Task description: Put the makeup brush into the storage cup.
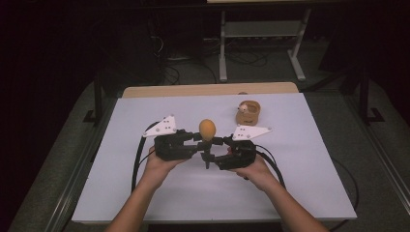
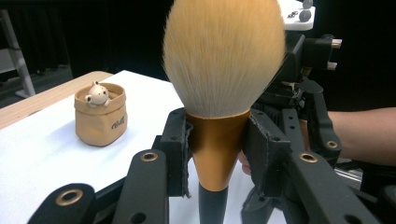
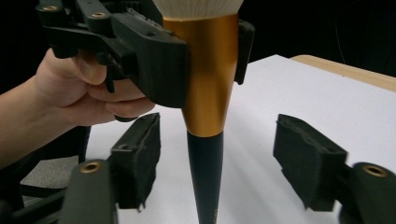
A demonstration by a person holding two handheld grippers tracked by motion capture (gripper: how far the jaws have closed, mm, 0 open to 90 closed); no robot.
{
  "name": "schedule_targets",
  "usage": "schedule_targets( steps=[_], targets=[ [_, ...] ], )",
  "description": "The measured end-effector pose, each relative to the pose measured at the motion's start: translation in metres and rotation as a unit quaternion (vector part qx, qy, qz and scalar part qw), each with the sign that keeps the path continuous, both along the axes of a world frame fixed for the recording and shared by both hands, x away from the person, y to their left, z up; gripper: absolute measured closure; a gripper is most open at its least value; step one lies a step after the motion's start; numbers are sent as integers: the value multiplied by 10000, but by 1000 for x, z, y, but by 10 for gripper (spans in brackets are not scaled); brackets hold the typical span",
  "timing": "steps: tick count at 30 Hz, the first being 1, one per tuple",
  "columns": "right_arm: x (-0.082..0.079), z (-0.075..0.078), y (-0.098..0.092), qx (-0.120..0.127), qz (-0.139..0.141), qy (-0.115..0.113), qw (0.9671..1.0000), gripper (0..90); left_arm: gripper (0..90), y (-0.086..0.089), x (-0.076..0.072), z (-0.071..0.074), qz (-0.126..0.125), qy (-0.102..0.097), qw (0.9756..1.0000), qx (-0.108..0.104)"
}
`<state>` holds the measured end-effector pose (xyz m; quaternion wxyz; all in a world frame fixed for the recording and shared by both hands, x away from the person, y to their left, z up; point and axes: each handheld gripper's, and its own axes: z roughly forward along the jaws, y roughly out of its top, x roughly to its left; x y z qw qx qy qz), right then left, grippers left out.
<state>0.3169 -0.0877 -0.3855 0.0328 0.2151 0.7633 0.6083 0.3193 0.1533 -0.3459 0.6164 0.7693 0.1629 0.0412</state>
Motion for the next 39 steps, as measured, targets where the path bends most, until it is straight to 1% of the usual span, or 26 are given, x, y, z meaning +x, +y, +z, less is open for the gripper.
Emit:
schedule_targets(
  steps=[2,4,5,9,11,16,21,33,39],
  targets=[
    [0,0,1,-15,-15,-39,10000,386,629,0,0,0,5,3,10000,-7],
    [-1,0,3,-39,-28,-26,10000,426,629,0,0,0,3,-2,10000,-14],
    [-1,0,3,-39,-28,-26,10000,426,629,0,0,0,3,-2,10000,-14],
    [-2,-2,6,-119,-21,-64,9999,501,630,-2,0,-1,-20,0,10000,27],
    [-2,-2,8,-123,-3,-97,9999,526,629,-3,0,-1,-15,4,10000,19],
    [-4,-2,10,-127,36,-64,9999,591,629,-3,0,-2,-14,2,10000,21],
    [-4,-2,10,-136,47,-80,9999,648,629,-3,0,-2,-1,2,10000,17],
    [-4,-2,10,-138,24,-88,9999,717,629,-4,0,-3,-15,10,10000,22],
    [-4,-2,10,-141,-8,-130,9998,723,629,-4,0,-3,-14,6,10000,-5]
  ],
)
